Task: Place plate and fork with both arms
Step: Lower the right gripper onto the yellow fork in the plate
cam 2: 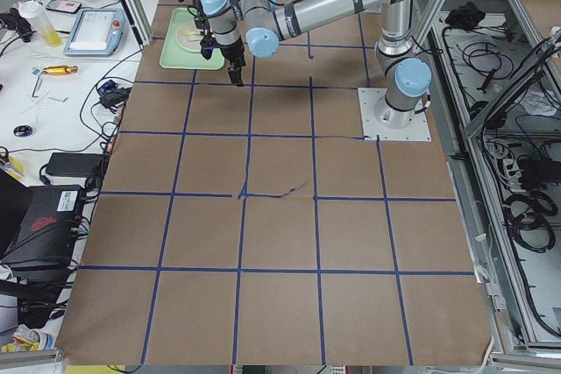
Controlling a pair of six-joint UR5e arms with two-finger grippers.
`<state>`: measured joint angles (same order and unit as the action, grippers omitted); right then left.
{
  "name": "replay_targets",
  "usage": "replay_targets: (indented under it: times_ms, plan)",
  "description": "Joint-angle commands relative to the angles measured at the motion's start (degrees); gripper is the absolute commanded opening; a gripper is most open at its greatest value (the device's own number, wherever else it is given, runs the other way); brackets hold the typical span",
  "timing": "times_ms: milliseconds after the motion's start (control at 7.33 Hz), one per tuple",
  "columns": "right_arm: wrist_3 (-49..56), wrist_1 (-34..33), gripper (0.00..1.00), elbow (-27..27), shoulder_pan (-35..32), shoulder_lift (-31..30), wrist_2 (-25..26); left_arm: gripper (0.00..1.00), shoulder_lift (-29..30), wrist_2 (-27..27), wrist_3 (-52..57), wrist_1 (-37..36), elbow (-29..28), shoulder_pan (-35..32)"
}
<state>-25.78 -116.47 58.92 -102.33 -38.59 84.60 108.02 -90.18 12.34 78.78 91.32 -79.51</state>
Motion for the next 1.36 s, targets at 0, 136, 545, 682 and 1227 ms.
replay_targets:
  times_ms: [0,136,545,682,1227]
  plan:
    - [-0.06,0.10,0.56,0.31,-0.07,0.09,1.27,1.00,0.00,0.00,0.05,-0.47,0.18,0.06]
    - [-0.06,0.10,0.56,0.31,-0.07,0.35,1.18,1.00,0.09,0.00,0.05,-0.47,0.18,0.06]
    - [0.90,0.53,0.55,0.40,0.02,0.70,0.65,1.00,0.09,-0.08,0.05,-0.47,0.18,0.15]
    - [1.52,0.63,0.54,0.58,-0.07,0.71,0.65,1.00,0.09,-0.17,0.05,-0.47,0.27,0.15]
    - [3.45,1.50,0.00,0.58,-0.07,0.27,0.57,1.00,-0.09,-0.35,0.14,-0.65,0.97,0.32]
